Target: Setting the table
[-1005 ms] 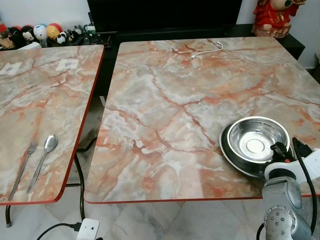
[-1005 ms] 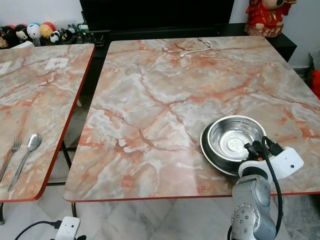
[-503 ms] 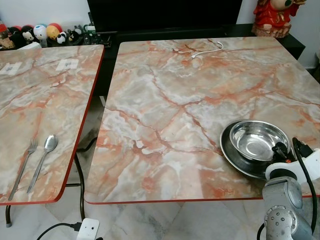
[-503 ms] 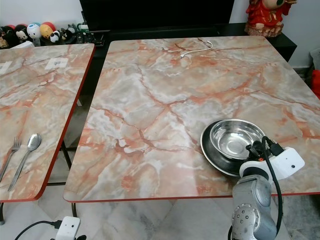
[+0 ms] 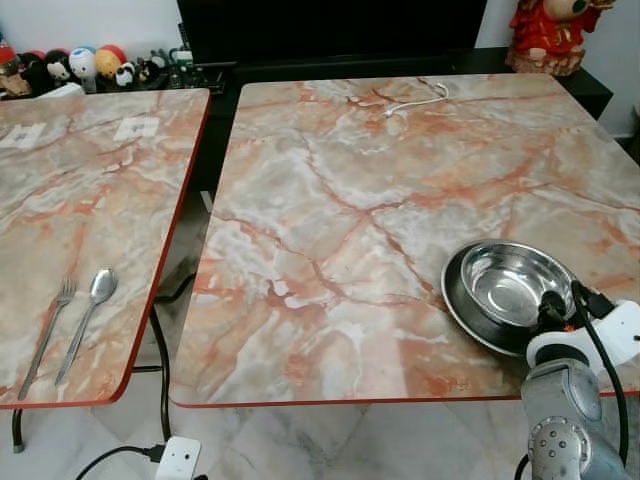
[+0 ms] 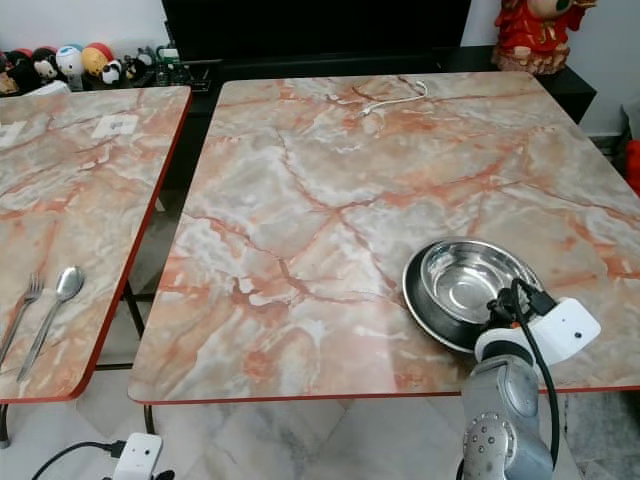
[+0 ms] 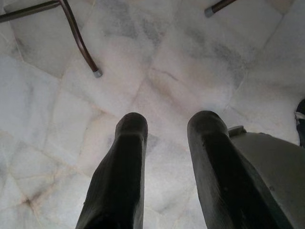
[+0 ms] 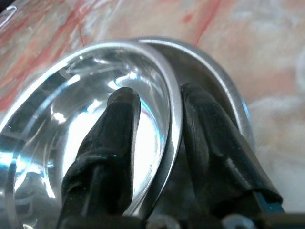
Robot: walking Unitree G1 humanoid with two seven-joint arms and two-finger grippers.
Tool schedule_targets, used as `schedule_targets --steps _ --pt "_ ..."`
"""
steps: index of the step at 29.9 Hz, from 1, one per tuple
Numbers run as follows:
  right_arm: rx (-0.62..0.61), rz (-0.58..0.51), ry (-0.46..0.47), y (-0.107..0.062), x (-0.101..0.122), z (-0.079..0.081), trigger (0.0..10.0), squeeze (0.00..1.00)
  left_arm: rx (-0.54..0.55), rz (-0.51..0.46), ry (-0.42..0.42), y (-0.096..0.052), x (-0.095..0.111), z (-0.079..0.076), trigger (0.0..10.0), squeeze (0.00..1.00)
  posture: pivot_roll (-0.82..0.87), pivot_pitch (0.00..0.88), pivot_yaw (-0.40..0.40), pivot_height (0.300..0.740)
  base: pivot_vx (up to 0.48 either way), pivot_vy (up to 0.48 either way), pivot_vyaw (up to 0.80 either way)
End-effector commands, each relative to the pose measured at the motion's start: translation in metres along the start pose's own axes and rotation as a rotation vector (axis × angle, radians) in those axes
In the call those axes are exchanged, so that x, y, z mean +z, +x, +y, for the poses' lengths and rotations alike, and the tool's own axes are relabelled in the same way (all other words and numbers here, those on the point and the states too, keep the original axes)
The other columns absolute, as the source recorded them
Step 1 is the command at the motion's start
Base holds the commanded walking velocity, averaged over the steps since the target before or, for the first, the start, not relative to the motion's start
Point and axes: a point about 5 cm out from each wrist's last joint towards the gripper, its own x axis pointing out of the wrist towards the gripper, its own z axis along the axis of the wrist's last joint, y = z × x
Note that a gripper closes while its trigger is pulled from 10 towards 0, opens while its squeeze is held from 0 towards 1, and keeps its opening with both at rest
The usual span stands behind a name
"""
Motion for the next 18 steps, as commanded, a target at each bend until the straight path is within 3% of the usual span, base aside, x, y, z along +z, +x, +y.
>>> schedule_targets --steps 1,6,10,13,16,18 --pt "-0.010 -0.009 -0.026 -0.004 0.003 -0.002 10.0 0.00 -0.006 0.020 0.013 -0.001 -0.005 -0.003 10.0 0.00 -0.13 0.095 0.023 0.740 0.000 0.000 0.00" --pt "-0.031 -0.015 -0.041 -0.010 0.002 -0.008 10.0 0.00 -0.009 0.015 0.015 0.000 -0.002 -0.006 10.0 0.00 -0.13 0.094 0.024 0.740 0.000 0.000 0.00" --pt "-0.019 -0.106 -0.069 -0.014 0.013 -0.008 10.0 0.00 -0.010 0.016 0.015 0.000 -0.003 -0.007 10.0 0.00 -0.13 0.093 0.023 0.740 0.000 0.000 0.00" --pt "-0.001 -0.184 -0.151 -0.016 0.022 -0.006 10.0 0.00 -0.009 0.016 0.013 0.000 -0.003 -0.006 10.0 0.00 -0.13 0.094 0.024 0.740 0.000 0.000 0.00" --pt "0.118 -0.275 -0.312 -0.018 0.032 0.009 10.0 0.00 -0.007 0.018 0.013 0.000 -0.004 -0.005 10.0 0.00 -0.14 0.094 0.028 0.740 0.000 0.000 0.00" --pt "0.161 -0.288 -0.341 -0.018 0.033 0.015 10.0 0.00 -0.007 0.019 0.012 0.000 -0.004 -0.004 10.0 0.00 -0.15 0.096 0.033 0.740 0.000 0.000 0.00"
